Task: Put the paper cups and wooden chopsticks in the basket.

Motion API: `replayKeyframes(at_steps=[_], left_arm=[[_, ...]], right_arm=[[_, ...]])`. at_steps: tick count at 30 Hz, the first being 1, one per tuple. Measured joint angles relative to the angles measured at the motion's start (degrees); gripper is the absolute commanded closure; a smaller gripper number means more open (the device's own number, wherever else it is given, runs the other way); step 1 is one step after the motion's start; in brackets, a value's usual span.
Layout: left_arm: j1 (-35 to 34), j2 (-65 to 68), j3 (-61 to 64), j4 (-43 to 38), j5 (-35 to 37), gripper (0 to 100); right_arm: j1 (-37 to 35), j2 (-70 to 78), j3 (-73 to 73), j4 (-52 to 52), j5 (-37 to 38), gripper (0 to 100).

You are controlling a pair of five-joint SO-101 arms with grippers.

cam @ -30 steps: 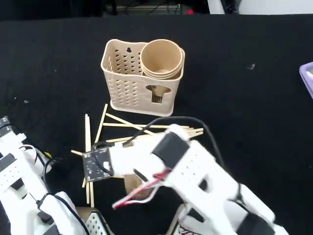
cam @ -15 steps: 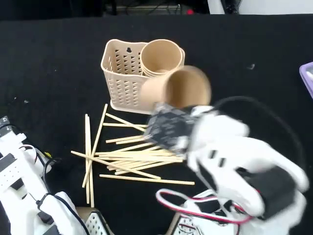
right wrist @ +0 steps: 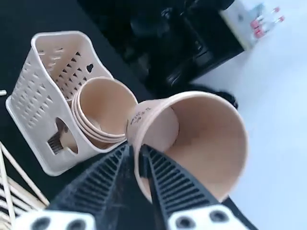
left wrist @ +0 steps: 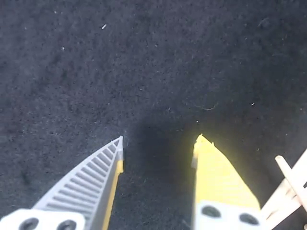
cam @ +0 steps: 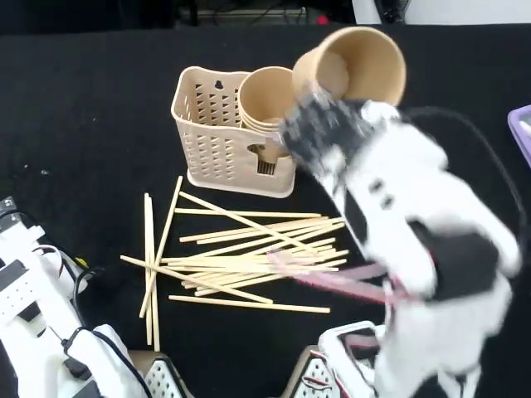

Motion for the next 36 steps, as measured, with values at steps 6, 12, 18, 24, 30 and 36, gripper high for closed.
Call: replayKeyframes(at_steps=[6, 12, 18, 24, 30, 36], left_arm=[[0.00, 0.00, 0.00, 0.00, 0.00, 77], [0.00, 0.00, 0.18, -0.79, 0.00, 77], [0.00, 0.00, 1.93, -2.99, 0.00, 77], [0.00, 0.00, 1.93, -2.99, 0.00, 77], [0.00, 0.00, 1.93, -3.43, 0.00, 77], [0.00, 0.00, 1.93, -3.43, 0.00, 77]], right_arm=[[0.09, 13.45, -14.42, 4.57, 0.09, 98.8], [-0.97, 25.23, -33.41, 12.57, 0.09, 98.8], [-4.22, 33.93, -43.25, 15.21, -0.97, 98.8], [-4.22, 36.57, -43.52, 15.21, -1.14, 98.8], [-4.40, 36.66, -40.53, 15.21, -0.88, 98.8], [-4.40, 36.75, -36.75, 15.21, 1.41, 98.8]])
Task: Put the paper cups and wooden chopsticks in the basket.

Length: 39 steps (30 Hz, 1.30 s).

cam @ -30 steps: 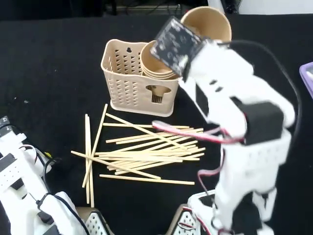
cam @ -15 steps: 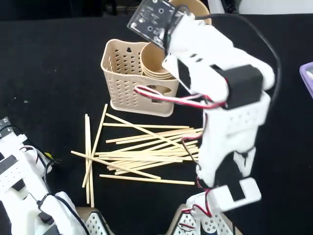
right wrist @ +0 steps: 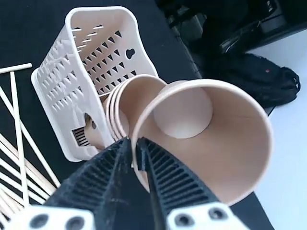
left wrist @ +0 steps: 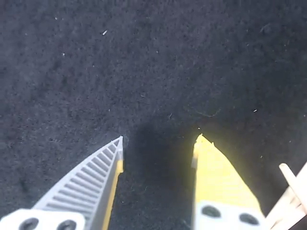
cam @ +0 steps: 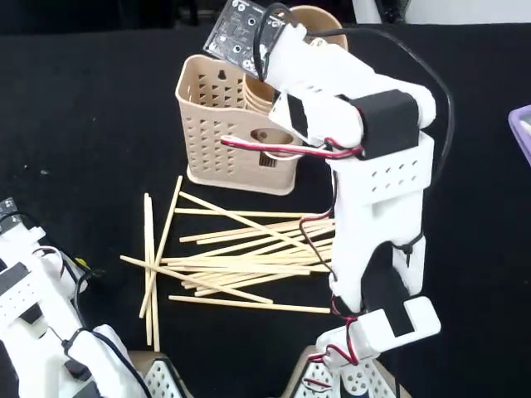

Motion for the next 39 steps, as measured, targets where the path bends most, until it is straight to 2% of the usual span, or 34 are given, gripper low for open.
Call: replayKeyframes(at_steps=[20, 30, 39], left_arm=[[0.00, 0.00, 0.00, 0.00, 0.00, 77], [0.00, 0.00, 0.00, 0.00, 0.00, 77], [0.00, 0.00, 0.00, 0.00, 0.00, 77]], right_arm=[[-0.09, -3.08, 0.44, 0.00, 0.18, 98.8], [-0.09, -3.08, -7.21, 0.09, 0.18, 98.8], [-0.09, -3.08, -4.75, 0.09, 0.18, 98.8]])
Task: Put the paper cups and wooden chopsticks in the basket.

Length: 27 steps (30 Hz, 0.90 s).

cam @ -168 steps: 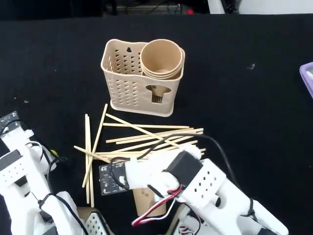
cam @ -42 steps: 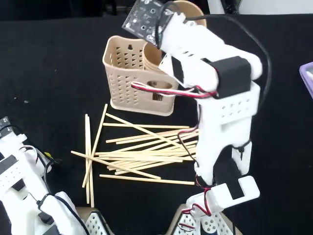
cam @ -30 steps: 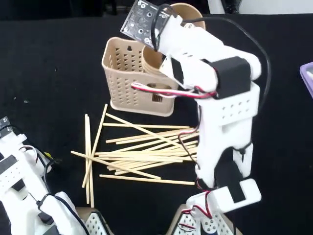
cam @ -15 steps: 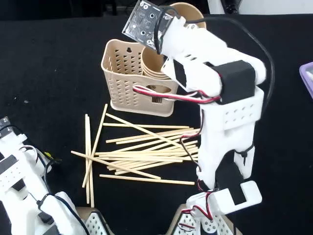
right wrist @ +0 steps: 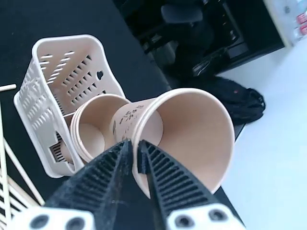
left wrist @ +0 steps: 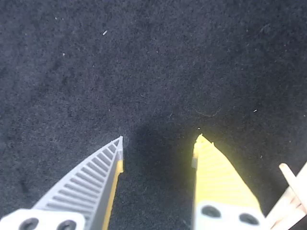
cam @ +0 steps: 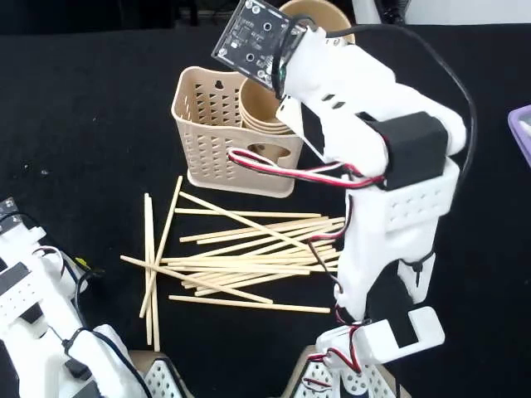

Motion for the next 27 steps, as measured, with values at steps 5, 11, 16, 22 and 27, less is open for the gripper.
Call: replayKeyframes(at_steps=[5, 11, 16, 22, 27], left_arm=[[0.00, 0.00, 0.00, 0.00, 0.00, 77], [0.00, 0.00, 0.00, 0.00, 0.00, 77], [0.00, 0.00, 0.00, 0.00, 0.00, 77], [0.00, 0.00, 0.00, 0.00, 0.00, 77], [0.00, 0.00, 0.00, 0.00, 0.00, 77]], right_arm=[[0.00, -0.09, 0.18, 0.00, -0.97, 98.8], [-0.62, -4.31, 0.53, 0.00, -1.49, 98.8], [-0.62, -4.75, 1.93, 0.00, -1.49, 98.8], [-2.55, -4.75, 4.40, 0.00, -1.49, 98.8], [-4.75, -6.07, 9.41, -0.88, -1.49, 98.8]])
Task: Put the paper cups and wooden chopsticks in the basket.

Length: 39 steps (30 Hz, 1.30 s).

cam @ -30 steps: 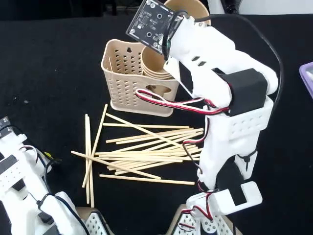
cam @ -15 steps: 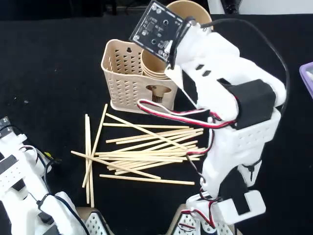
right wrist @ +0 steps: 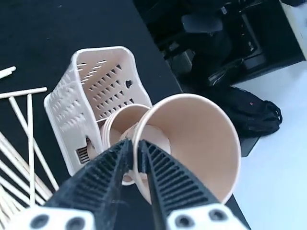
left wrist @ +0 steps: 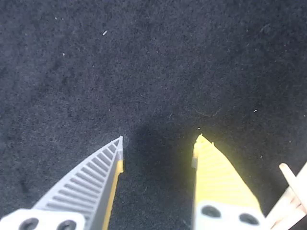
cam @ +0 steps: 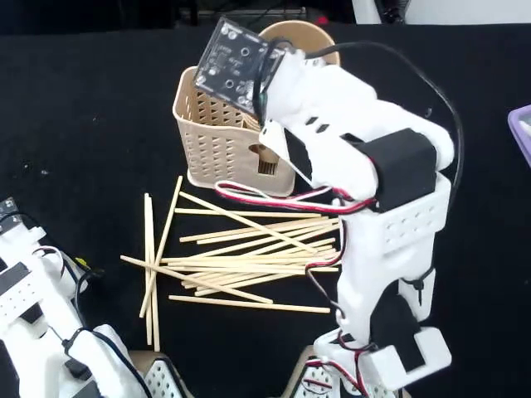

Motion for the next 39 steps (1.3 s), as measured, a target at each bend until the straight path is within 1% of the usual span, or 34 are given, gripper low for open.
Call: replayKeyframes(at_steps=[10, 15, 18, 27, 34, 39], left_arm=[[0.00, 0.00, 0.00, 0.00, 0.00, 77], [0.00, 0.00, 0.00, 0.00, 0.00, 77], [0.00, 0.00, 0.00, 0.00, 0.00, 77], [0.00, 0.00, 0.00, 0.00, 0.00, 77], [0.00, 0.00, 0.00, 0.00, 0.00, 77], [0.00, 0.00, 0.00, 0.00, 0.00, 77]], right_arm=[[0.09, 0.09, 0.88, -5.54, -0.18, 98.8], [0.18, 0.18, -3.78, -9.14, -5.71, 98.8], [0.18, 0.18, -4.13, -10.29, -7.47, 98.8], [0.18, 0.18, 3.16, -10.73, -7.82, 98.8], [0.18, 0.18, 8.97, -14.33, -7.82, 98.8], [0.18, 0.18, 9.93, -16.44, -8.09, 98.7]])
